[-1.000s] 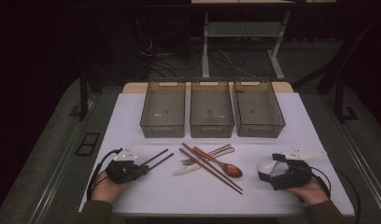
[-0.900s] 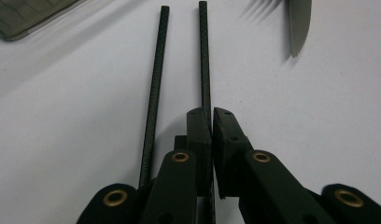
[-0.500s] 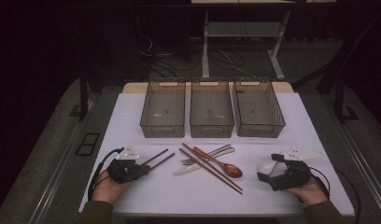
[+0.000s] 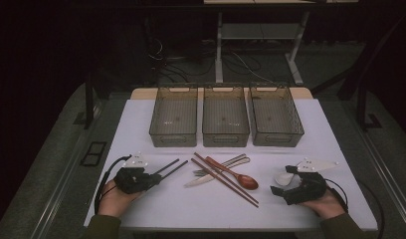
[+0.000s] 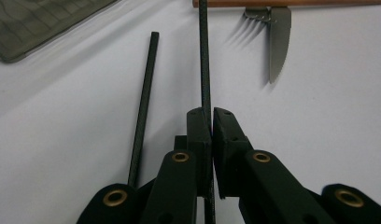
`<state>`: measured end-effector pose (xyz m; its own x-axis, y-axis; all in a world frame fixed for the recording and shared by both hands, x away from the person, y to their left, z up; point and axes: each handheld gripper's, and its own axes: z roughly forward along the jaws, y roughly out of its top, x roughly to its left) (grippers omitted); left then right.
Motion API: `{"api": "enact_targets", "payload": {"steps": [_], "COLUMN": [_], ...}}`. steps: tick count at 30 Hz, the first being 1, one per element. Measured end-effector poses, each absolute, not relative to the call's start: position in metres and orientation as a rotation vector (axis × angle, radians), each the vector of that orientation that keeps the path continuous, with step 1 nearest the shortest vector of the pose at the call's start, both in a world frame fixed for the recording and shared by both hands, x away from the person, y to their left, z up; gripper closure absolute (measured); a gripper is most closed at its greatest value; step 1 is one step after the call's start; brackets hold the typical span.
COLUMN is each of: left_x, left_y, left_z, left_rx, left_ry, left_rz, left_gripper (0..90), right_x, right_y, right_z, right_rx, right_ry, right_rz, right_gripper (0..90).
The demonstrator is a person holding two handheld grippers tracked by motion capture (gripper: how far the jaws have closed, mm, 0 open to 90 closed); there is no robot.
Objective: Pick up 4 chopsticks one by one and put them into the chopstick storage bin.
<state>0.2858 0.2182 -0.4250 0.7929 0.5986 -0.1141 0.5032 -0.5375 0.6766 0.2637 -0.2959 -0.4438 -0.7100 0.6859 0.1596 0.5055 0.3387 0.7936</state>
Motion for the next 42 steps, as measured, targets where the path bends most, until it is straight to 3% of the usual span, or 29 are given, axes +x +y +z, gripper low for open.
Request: {"api": "enact_targets", "payload": {"steps": [21, 42], "left_x": [0.291, 0.308], "left_y": [0.193, 0.162], "left_z": [-0.412, -0.395], "left_rx": [2.19, 2.219], "left_ry": [0.842, 0.767], "left_rz": [0.163, 0.162], "left_gripper": [85.3, 85.3], "right_x": [0.264, 0.264], "right_y": [-0.297, -0.298], "right_z": [-0.443, -0.443], "right_rx": [1.087, 1.101], "right_ry": [2.392, 2.383], "right_rz": [1.318, 1.327], "right_gripper": [1.3, 1.3]}}
